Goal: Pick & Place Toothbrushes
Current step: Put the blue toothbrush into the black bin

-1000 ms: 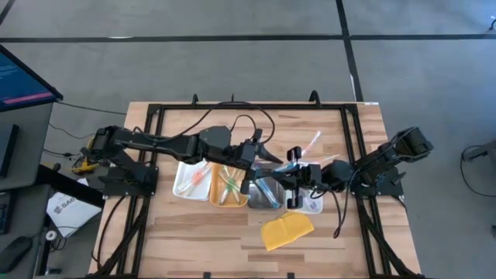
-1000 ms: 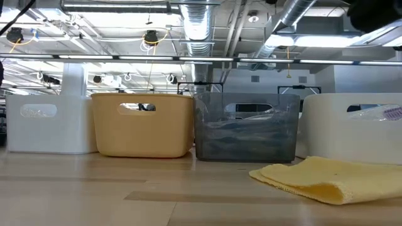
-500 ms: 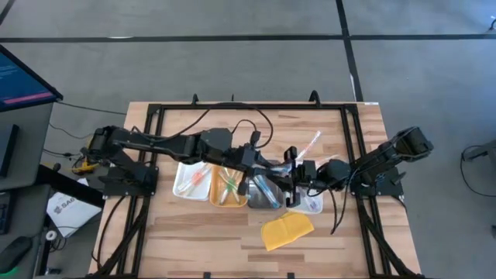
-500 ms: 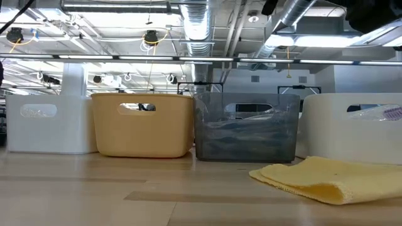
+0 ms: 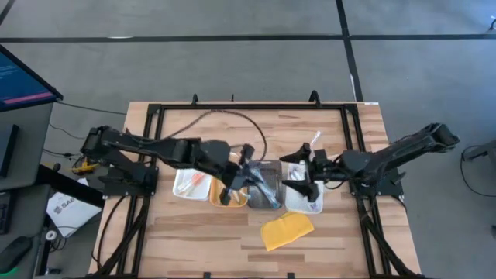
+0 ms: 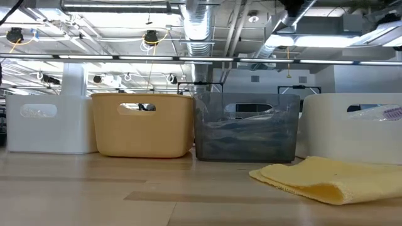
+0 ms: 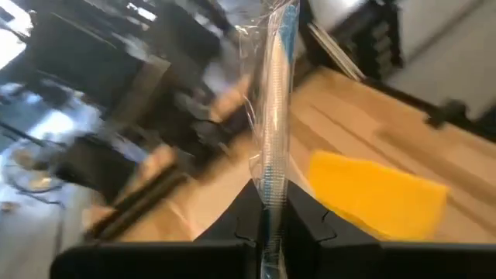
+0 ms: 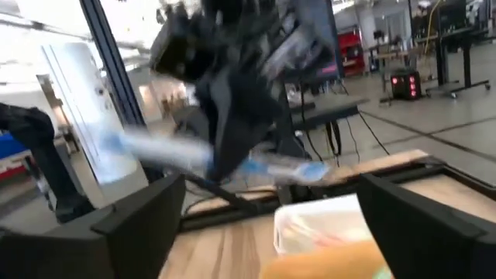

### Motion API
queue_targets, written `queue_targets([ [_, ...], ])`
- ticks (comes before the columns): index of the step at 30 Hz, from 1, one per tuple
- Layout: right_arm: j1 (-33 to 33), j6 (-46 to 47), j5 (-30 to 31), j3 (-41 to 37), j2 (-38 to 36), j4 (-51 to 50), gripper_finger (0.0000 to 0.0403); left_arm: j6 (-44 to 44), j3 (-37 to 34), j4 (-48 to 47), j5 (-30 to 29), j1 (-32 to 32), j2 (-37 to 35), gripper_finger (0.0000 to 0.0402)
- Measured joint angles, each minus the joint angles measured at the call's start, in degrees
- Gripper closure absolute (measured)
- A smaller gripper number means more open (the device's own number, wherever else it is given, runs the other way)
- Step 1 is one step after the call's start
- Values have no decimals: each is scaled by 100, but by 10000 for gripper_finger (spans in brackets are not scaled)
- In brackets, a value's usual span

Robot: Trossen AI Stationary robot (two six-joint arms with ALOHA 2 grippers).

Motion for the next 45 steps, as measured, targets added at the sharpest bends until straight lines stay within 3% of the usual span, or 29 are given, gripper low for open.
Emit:
queue_targets([
  [3, -54, 175, -1, -1, -582, -986, 7, 79, -2, -264, -9, -54, 384, 387],
  [10, 85, 451, -26, -1, -1374, -2798, 18, 633, 0, -212, 140, -124, 1500, 387],
  [20, 89, 397, -21, -7, -1187, -2905, 14, 2055, 0, 224, -257, -20, 2399, 387],
  [29, -239, 399, -19, -1, -910, -2870, 12, 2040, 4, 277, 270, 509, 2416, 387],
  [45, -251, 446, -21, -1, -889, -2868, 12, 1552, -42, 250, 748, 615, 2409, 378],
])
